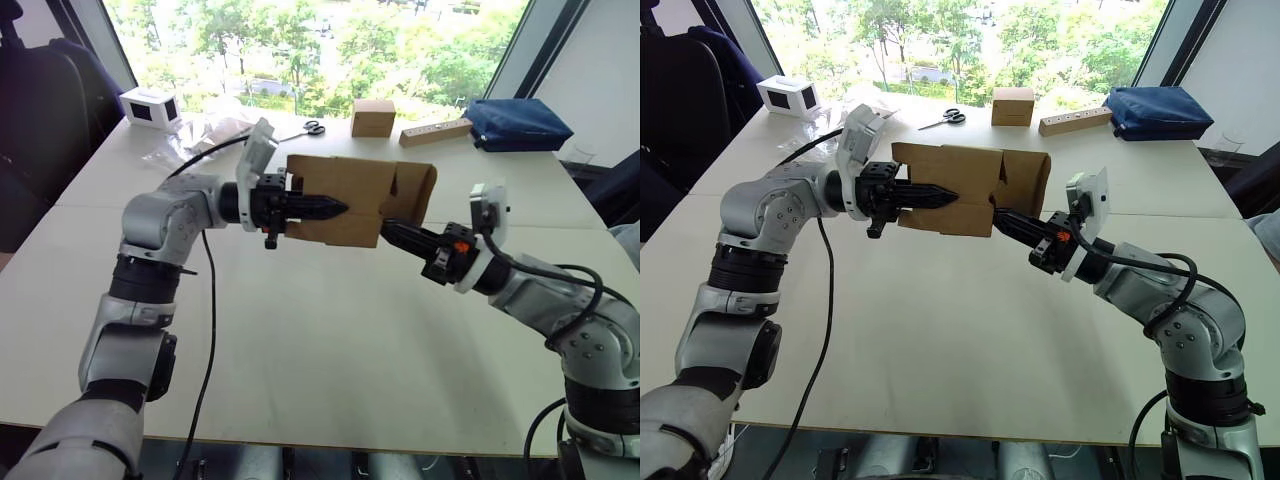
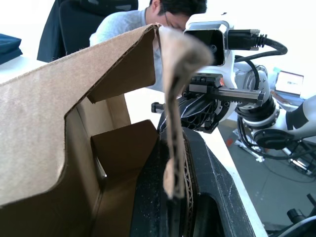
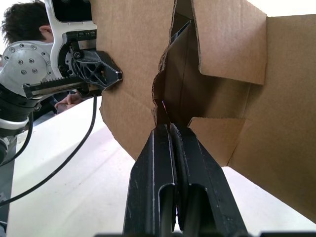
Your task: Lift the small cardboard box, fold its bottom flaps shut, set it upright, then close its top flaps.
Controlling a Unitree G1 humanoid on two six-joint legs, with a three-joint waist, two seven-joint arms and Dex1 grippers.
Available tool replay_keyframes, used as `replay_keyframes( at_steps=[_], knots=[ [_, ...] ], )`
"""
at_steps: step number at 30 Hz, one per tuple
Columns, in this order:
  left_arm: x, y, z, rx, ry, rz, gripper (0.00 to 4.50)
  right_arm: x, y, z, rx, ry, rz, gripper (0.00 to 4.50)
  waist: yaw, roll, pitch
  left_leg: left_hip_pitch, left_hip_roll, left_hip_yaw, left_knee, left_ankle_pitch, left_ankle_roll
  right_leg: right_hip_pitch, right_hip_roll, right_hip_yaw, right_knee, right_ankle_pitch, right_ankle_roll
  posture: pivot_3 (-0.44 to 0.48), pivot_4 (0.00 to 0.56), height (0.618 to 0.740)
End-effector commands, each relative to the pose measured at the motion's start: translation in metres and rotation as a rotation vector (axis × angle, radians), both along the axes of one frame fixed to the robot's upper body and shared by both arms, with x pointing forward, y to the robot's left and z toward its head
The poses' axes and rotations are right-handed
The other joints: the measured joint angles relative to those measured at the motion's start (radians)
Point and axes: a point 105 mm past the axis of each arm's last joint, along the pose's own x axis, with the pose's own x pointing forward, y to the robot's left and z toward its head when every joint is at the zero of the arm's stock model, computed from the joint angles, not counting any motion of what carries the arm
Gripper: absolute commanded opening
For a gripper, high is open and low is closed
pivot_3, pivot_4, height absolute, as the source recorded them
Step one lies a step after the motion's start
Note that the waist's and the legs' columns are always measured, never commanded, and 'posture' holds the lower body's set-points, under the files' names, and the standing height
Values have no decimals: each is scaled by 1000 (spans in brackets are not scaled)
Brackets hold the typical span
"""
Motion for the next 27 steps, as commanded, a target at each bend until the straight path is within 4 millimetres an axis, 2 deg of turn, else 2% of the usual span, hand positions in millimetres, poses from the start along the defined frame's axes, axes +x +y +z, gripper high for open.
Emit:
replay_keyframes(
  at_steps=[1, 4, 8, 11, 12, 15, 17, 21, 25, 27],
  knots=[
    [0, 6, 22, -55, -58, 13, 0, -13, -22, 25, 43, -49, 2, 77, 2, 0, 0, 0, 0, 0, 0, 0, 0, 0, 0, 0, 0, 0, 0, 0, 150, 740],
    [0, 8, 26, -68, -55, 15, 0, -15, -33, 30, 75, -41, -9, 77, 1, 0, 0, -1, 0, 0, 0, 0, 0, 0, 0, 0, -1, 0, 0, 0, 150, 740],
    [-2, 11, 29, -85, -50, 11, 0, -10, -62, 45, 218, -44, -86, 77, 0, 0, 0, 0, 0, 0, 0, 0, 0, 0, 0, 0, 0, 0, 0, 0, 150, 740],
    [-4, 12, 31, -99, -34, 5, 0, 2, -81, 52, 329, -61, -179, 77, 0, 0, 0, 0, 0, 0, 0, 0, 0, 0, 0, 0, 0, 0, 0, 0, 150, 740],
    [-6, 12, 31, -103, -29, -2, 0, 11, -90, 52, 365, -70, -245, 77, -1, 0, 0, 0, 0, 0, 0, 0, 0, 0, 0, 0, 0, 0, 0, 0, 150, 740],
    [-10, 14, 35, -112, -21, -22, 0, 36, -96, 38, 347, -53, -359, 77, -5, 0, 0, 0, 0, 1, 0, 0, 0, 0, 0, 0, 0, 0, 0, 0, 150, 740],
    [-12, 14, 36, -115, -20, -25, 0, 50, -92, 29, 317, -26, -394, 77, -8, 1, 0, 0, 0, 0, 0, 0, 0, 0, 1, 0, 0, 0, 0, 0, 150, 740],
    [-11, 13, 38, -125, -17, -24, 0, 71, -71, 13, 315, 11, -379, 77, -13, 1, 0, 0, 1, 0, 0, 0, 0, 0, 1, 0, 0, 0, 0, 0, 150, 740],
    [-10, 14, 38, -128, -19, -14, 0, 67, -45, 18, 416, 18, -242, 77, -16, 1, 0, 0, 1, 0, -1, 0, -1, 0, 1, 0, 0, 0, 0, 0, 150, 740],
    [-9, 15, 38, -127, -20, -9, 0, 63, -39, 22, 445, 14, -197, 77, -20, 1, 0, -1, 0, 0, 0, 1, -2, -1, 0, 0, 0, 1, 2, 0, 150, 740]
  ],
)
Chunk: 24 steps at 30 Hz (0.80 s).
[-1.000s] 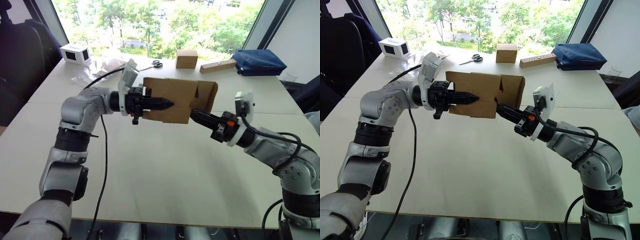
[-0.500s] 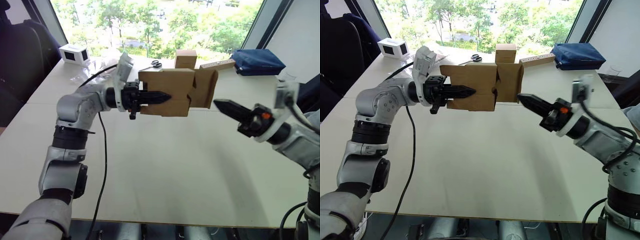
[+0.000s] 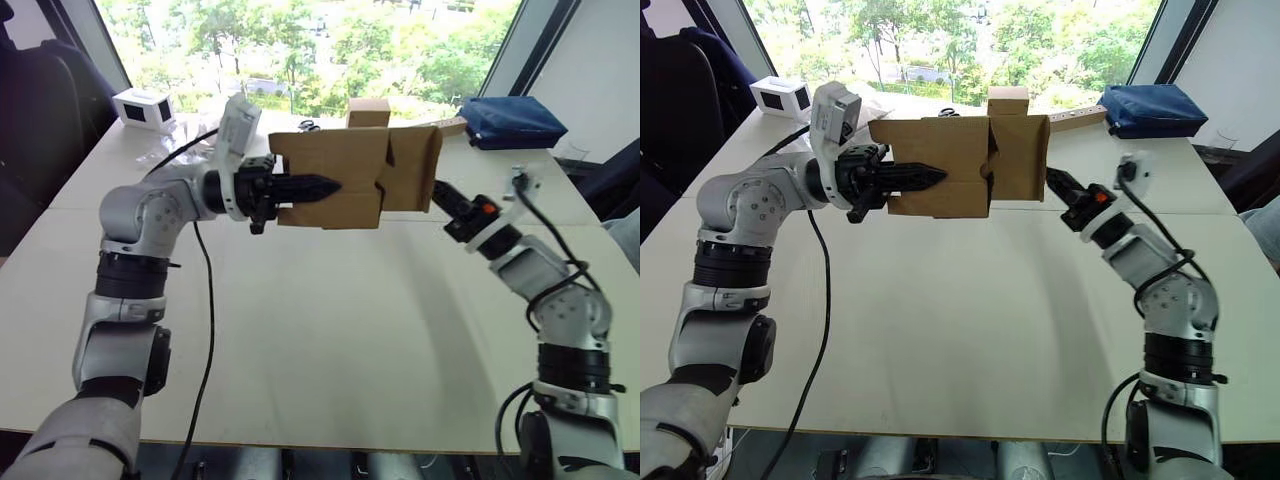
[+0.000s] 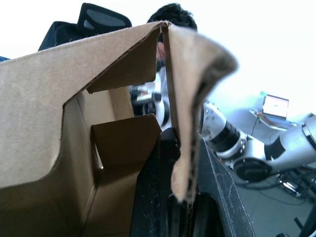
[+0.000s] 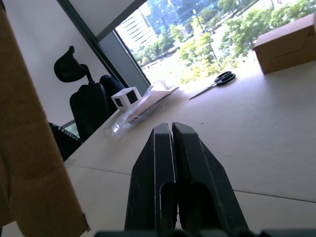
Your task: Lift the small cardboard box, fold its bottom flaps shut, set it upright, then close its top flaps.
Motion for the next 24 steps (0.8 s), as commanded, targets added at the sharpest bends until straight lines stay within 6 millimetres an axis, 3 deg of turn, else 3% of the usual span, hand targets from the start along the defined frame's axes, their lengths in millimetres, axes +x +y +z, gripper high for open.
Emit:
replay_keyframes(
  at_steps=[1, 9, 18, 24],
  knots=[
    [-4, 3, 15, -28, -58, 3, 0, -15, 13, 34, 83, -127, 104, 77, -3, 0, 0, 0, 0, 0, 0, 0, 0, 0, 0, 0, -1, 1, 1, 0, 150, 740],
    [3, 5, 19, -60, -51, 29, 0, -52, 29, 58, 269, -177, 276, 77, -4, 0, 0, 0, 0, 0, 0, 0, 1, 0, 0, 0, -1, 1, 2, 0, 150, 740],
    [2, 1, 20, -70, -45, 11, 0, -55, 41, 51, 325, -142, 283, 77, -4, 0, 0, 0, 0, 0, 0, -1, 2, 0, 0, 0, 0, 1, 2, 0, 150, 740],
    [2, 2, 22, -74, -44, 13, 0, -52, 42, 49, 352, -137, 280, 2220, -5, 0, 0, 0, 0, 0, 0, -1, 2, 0, 0, 0, 0, 1, 2, 0, 150, 740]
  ],
)
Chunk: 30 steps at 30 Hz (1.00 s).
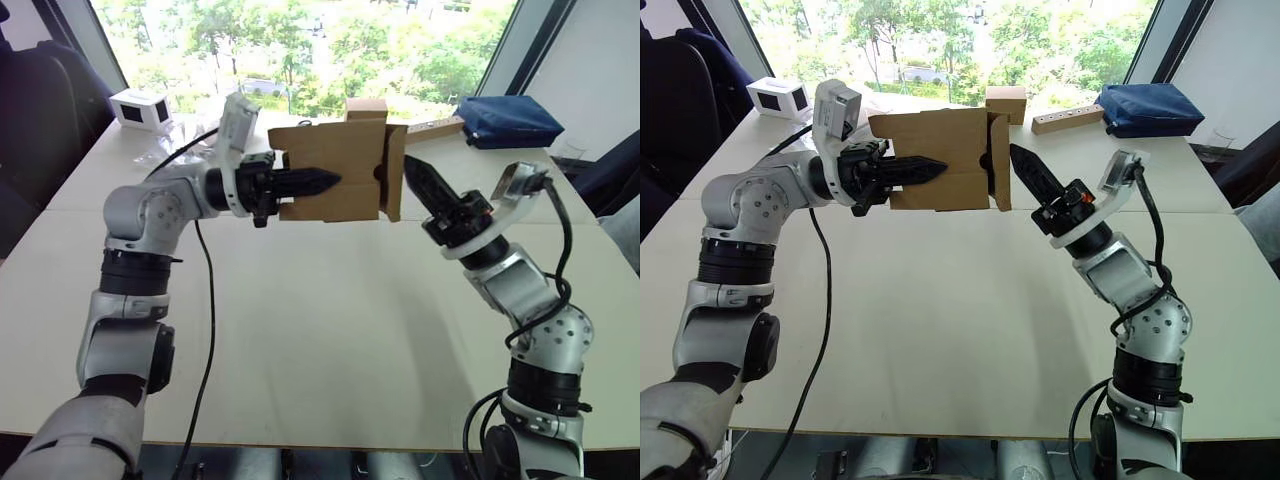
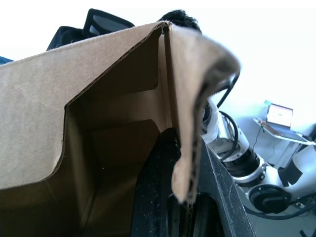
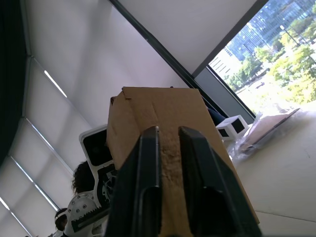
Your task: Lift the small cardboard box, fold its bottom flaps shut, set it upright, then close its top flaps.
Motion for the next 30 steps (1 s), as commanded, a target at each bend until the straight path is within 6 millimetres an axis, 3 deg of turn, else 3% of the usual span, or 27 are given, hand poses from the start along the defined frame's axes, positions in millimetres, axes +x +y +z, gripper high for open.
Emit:
replay_keyframes(
  at_steps=[1, 23, 30],
  knots=[
    [-5, 3, 21, -46, -67, -13, 0, -4, 0, 10, 47, -40, 8, 2549, 0, 0, 0, 0, 0, 0, 0, 0, 0, 0, 0, 0, 0, 0, 0, 0, 150, 740],
    [-3, 5, 22, -61, -63, 7, 0, -3, 9, 15, 248, 13, 72, 2549, -1, 0, 0, 0, 0, 0, 0, 0, 0, 0, 0, 0, 0, 0, 0, 0, 150, 740],
    [-3, 5, 22, -64, -65, 8, 0, 7, 17, 13, 240, 24, -21, 2549, -2, 0, 0, 0, 0, 0, 0, 0, 0, 0, 0, 0, 0, 0, 0, 0, 150, 740]
  ],
)
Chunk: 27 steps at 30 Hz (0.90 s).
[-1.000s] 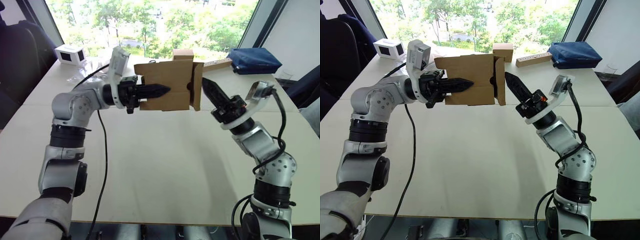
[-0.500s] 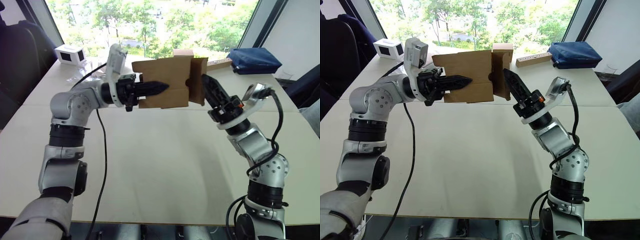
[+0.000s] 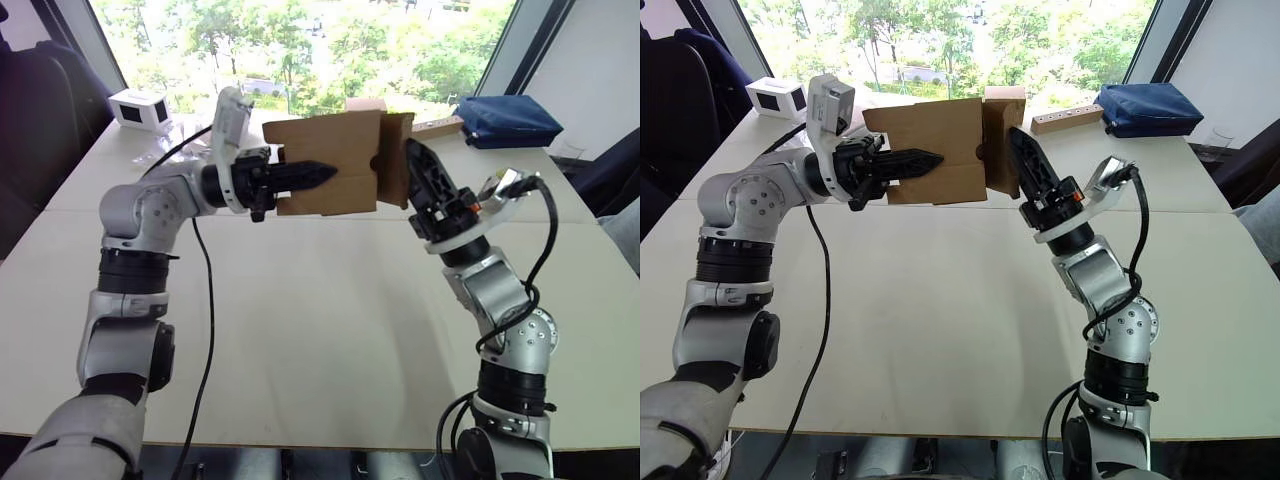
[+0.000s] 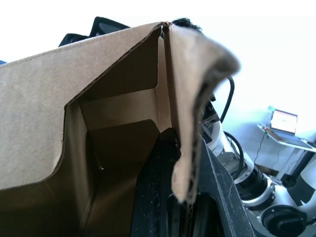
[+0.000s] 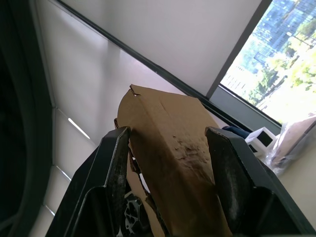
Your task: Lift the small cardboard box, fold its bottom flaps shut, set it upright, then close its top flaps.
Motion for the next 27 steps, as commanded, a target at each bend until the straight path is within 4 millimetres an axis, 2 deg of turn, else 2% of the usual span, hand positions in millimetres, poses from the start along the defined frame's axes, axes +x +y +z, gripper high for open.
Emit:
replay_keyframes(
  at_steps=[1, 6, 15, 27],
  knots=[
    [-6, 0, 17, -41, -63, -15, 0, -2, 7, 10, -3, -40, -41, 2549, 0, 0, 0, 0, 0, 0, 0, 0, 0, 0, 0, 0, 0, 0, 0, 0, 150, 740],
    [-6, 0, 17, -42, -63, -13, 0, -3, 10, 11, 1, -43, -47, 2549, 0, 0, 0, 0, 0, 0, 0, 0, 0, 0, 0, 0, 0, 0, 0, 0, 150, 740],
    [-2, -4, 16, -57, -63, 9, 0, -12, 31, 18, -13, -87, -12, 2549, -1, 0, 0, 0, 0, 0, 0, 0, 0, 0, 0, 0, 0, 0, 0, 0, 150, 740],
    [3, -8, 15, -75, -58, 35, 0, -13, 40, 23, 45, -72, -11, 2549, -1, 0, 0, 0, 0, 0, 0, 0, -1, -1, 0, 0, 0, 0, 0, 0, 150, 740]
  ],
)
